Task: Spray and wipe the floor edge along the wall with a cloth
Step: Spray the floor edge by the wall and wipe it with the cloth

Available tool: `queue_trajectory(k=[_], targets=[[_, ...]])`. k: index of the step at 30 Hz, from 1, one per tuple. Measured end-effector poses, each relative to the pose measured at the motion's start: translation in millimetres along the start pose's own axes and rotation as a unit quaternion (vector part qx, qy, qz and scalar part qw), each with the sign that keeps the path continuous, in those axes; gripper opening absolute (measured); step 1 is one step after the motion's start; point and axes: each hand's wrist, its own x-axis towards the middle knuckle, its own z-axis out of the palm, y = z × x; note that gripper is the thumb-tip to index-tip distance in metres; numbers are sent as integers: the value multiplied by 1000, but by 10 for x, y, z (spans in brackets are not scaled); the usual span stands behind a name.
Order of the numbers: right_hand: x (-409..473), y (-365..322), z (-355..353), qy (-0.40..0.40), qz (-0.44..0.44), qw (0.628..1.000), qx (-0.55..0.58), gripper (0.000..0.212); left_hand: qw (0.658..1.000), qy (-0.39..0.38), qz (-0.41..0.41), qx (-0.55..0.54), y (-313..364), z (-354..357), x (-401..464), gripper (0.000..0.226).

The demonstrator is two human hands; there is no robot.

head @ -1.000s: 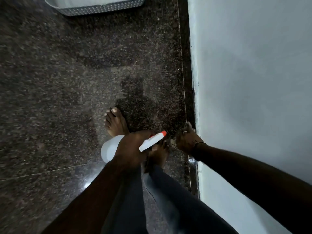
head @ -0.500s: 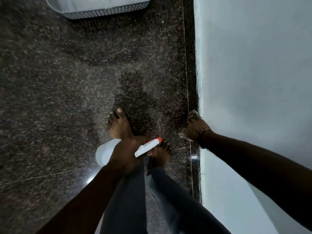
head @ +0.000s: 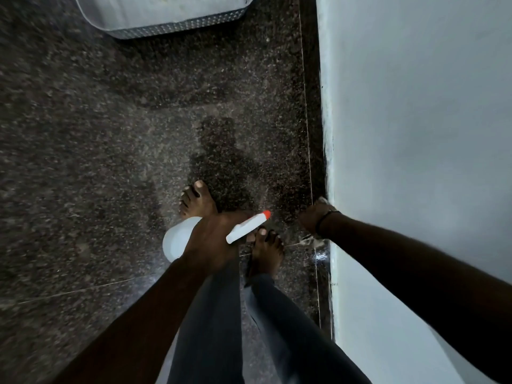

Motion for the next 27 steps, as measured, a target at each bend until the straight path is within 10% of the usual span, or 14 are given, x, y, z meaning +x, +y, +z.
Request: queue_trajectory(k=[3,17,27], targets=[[-131,-146,-160,-83,-52,991,90,43,1000,14,8,15,69,-26,38,39],[-406,77,-732,85,-19,995,41,38,1000,-4,-30,7,152,-587,298,9],[27,378,-903,163,-98,961,-201,34,998,18,-67,-9,-137,-706,587,19]])
